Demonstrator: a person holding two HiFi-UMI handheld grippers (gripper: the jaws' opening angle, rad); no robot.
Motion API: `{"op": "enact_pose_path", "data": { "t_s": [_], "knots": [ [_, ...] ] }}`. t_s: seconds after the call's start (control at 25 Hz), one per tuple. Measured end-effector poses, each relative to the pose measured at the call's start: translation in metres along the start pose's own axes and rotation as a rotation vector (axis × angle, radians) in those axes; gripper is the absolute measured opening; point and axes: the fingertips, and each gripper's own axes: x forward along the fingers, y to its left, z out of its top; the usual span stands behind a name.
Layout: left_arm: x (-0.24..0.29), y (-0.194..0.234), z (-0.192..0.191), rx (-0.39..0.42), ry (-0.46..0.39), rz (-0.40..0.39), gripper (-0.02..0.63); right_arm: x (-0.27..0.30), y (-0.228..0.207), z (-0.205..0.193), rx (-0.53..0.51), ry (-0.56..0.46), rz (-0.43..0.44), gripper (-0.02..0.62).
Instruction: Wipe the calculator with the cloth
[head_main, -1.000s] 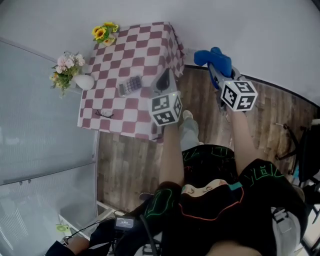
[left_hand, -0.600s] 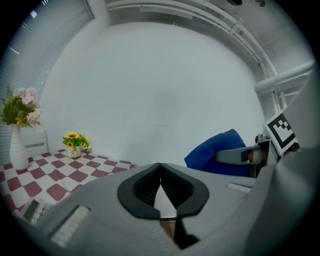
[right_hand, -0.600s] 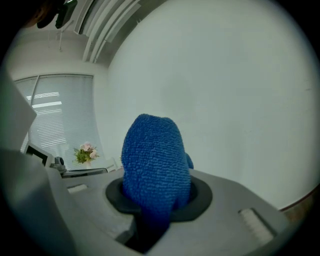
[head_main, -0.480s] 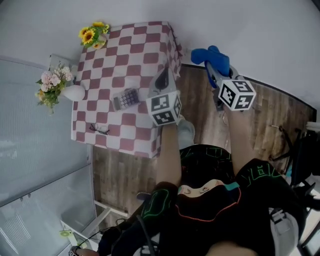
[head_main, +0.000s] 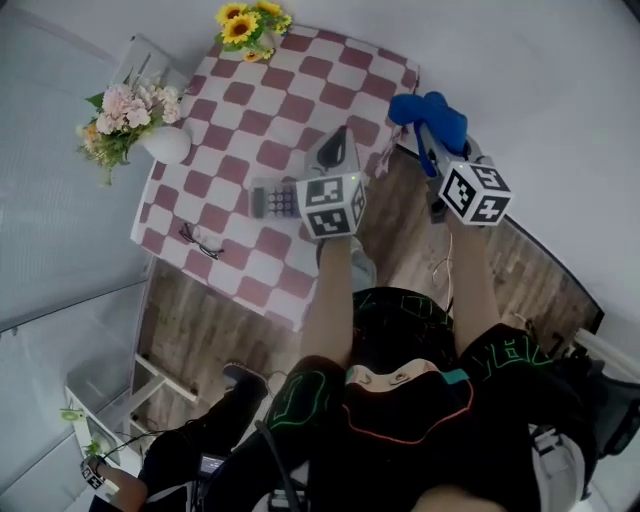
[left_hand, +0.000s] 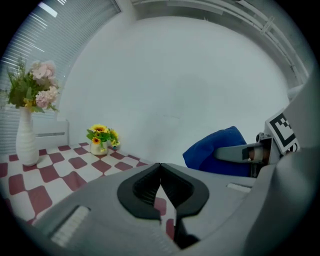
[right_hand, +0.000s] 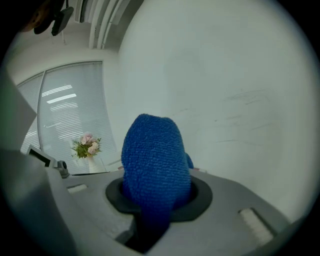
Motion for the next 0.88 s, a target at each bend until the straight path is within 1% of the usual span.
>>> {"op": "enact_pose_path", "data": {
  "t_s": [0.08, 0.16, 0.32, 0.4, 0.56, 0.68, 0.76, 0.88],
  "knots": [
    [0.003, 0.023, 0.014, -0.016, -0.026, 0.056, 0.011, 0.028, 0.020, 0.012, -0.032, 0.011, 0.069, 0.107],
    [0.000, 0.043, 0.023, -0.031, -0.041, 0.102, 0.011, 0.048, 0.038, 0.019, -0.058, 0.027, 0.120, 0.107],
    [-0.016, 0.084, 0.031, -0.063, -0.060, 0.205, 0.011, 0.083, 0.077, 0.030, -0.095, 0.054, 0.220, 0.107],
    [-0.031, 0.111, 0.032, -0.081, -0.068, 0.273, 0.011, 0.102, 0.104, 0.028, -0.113, 0.071, 0.287, 0.107],
    [-0.067, 0.162, 0.022, -0.141, -0.077, 0.451, 0.011, 0.140, 0.159, 0.011, -0.152, 0.146, 0.444, 0.107],
    [-0.095, 0.192, 0.013, -0.172, -0.086, 0.585, 0.011, 0.166, 0.201, -0.003, -0.175, 0.189, 0.568, 0.107],
    [-0.111, 0.207, 0.004, -0.194, -0.088, 0.663, 0.011, 0.178, 0.225, -0.014, -0.192, 0.212, 0.644, 0.107],
    [-0.136, 0.218, -0.013, -0.261, -0.092, 0.811, 0.011, 0.186, 0.260, -0.032, -0.241, 0.274, 0.794, 0.107]
  ]
}}
